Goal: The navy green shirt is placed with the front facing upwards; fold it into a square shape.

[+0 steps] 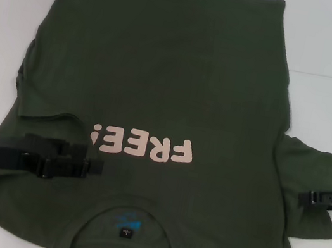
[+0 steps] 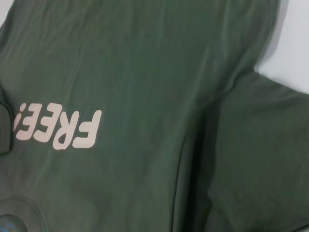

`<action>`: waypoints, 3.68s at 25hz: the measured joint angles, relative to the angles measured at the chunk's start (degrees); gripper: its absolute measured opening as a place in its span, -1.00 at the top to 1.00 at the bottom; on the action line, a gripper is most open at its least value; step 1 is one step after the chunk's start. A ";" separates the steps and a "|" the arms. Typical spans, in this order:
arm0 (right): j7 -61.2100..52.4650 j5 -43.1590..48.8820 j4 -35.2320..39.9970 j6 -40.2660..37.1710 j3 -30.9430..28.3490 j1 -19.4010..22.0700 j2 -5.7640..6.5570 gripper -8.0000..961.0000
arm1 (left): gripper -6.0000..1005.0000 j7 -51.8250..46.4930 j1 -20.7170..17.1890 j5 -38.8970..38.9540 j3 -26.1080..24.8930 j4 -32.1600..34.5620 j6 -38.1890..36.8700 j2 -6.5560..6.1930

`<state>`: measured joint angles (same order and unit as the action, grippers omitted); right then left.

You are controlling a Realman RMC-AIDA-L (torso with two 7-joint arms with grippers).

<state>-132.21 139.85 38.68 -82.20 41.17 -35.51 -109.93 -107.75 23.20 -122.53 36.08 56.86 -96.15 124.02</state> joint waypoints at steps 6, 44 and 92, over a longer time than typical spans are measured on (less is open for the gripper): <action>-0.25 0.67 0.23 0.12 0.31 -0.01 0.32 -0.96 | -0.41 0.00 0.00 0.41 -0.74 0.01 0.00 0.00; -5.86 0.78 0.80 0.87 -0.69 0.37 -0.03 0.23 | -0.41 0.00 0.36 1.48 -1.54 -0.52 0.00 -0.18; -7.62 -2.13 1.28 -7.50 -8.56 -3.49 3.52 0.98 | -0.41 -6.07 -1.32 9.78 -12.81 -0.57 -2.21 -0.84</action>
<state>-139.84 137.73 39.95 -89.71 32.62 -38.99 -106.41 -113.83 21.88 -112.74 23.27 56.29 -98.36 123.18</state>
